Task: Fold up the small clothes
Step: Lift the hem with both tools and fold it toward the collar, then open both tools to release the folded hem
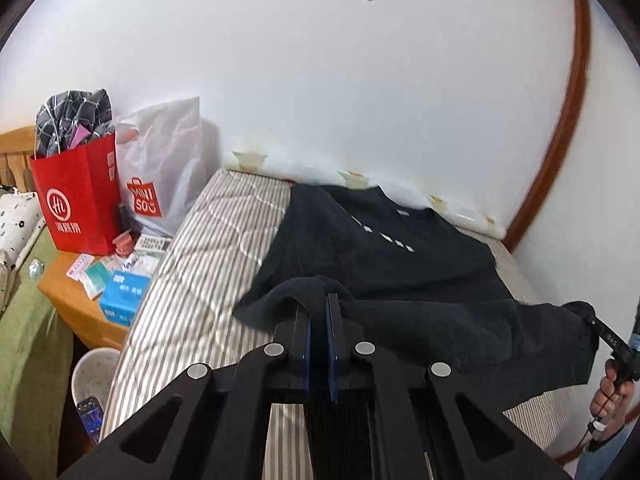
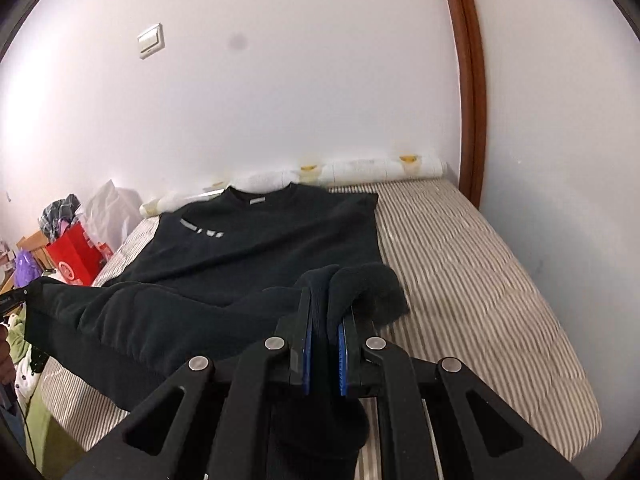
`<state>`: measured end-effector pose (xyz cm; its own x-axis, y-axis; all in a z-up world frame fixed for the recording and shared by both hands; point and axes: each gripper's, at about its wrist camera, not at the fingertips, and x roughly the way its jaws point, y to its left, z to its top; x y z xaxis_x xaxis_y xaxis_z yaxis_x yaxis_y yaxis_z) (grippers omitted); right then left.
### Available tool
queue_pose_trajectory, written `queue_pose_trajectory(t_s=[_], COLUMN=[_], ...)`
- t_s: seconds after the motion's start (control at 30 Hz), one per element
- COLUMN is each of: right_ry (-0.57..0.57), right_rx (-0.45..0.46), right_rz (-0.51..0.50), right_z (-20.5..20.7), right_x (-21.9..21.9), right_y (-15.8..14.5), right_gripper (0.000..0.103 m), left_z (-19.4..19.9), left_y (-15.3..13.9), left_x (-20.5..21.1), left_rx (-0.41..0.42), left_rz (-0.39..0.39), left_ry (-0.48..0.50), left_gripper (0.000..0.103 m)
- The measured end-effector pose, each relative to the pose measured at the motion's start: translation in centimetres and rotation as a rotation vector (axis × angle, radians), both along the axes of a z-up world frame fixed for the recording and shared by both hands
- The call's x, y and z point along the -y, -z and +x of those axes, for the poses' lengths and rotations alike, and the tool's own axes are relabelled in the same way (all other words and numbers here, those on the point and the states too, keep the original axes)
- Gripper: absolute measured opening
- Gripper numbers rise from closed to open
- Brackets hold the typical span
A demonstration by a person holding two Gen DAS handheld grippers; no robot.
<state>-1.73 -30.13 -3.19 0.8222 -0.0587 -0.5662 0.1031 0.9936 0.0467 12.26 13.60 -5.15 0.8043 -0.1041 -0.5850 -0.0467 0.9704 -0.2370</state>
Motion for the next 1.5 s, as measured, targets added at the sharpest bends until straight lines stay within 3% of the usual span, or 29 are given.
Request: queue_pose_trajectory(t_s=[0.27,0.43,0.67,0.87,1.1,1.2,1.27,1.3,1.4,1.5], right_ry=[-0.001,-0.02,-0.045,-0.044,-0.034,-0.036,-0.039,-0.039,-0.031,0.021], right_rx=[0.004,-0.024,-0.104,-0.179,-0.234,-0.245,-0.218,-0.205,-0.172,-0.145], right_rz=[0.007,-0.014,-0.024,-0.037,-0.06,-0.07,-0.077,-0.076,-0.091,-0.11], right_z=[8.2,13.2,19.6,22.7,23.6,22.5,21.0,20.2,17.5,14.8], right_x=[2.1,2.7,4.0,4.8,4.8,4.5,4.2,4.2,4.1,4.3], right_y=[-0.5,0.7,4.7,8.4,9.7,8.7,7.6,7.1,5.8,5.4], right_gripper=[0.009,0.009,0.01,0.01,0.015,0.021,0.043,0.046,0.046,0.046], left_z=[6.8,10.7,15.9,18.4,18.8,17.3,15.9,15.1,13.2,11.6], left_y=[-0.6,0.7,4.1,6.7,7.6,7.0,6.6,6.4,6.3,6.9], left_x=[2.1,2.4,2.6,2.4,2.2,1.8,1.6,1.5,1.1,0.3], left_rx=[0.005,-0.032,-0.101,-0.154,-0.195,-0.204,-0.195,-0.192,-0.194,-0.214], left_rz=[0.092,0.096,0.13,0.135,0.118,0.102,0.095,0.095,0.085,-0.003], left_ry=[-0.072,-0.099,-0.097,-0.092,-0.081,-0.096,-0.098,-0.093,-0.107,-0.098], left_gripper=[0.007,0.007,0.007,0.007,0.012,0.026,0.035,0.036,0.039,0.042])
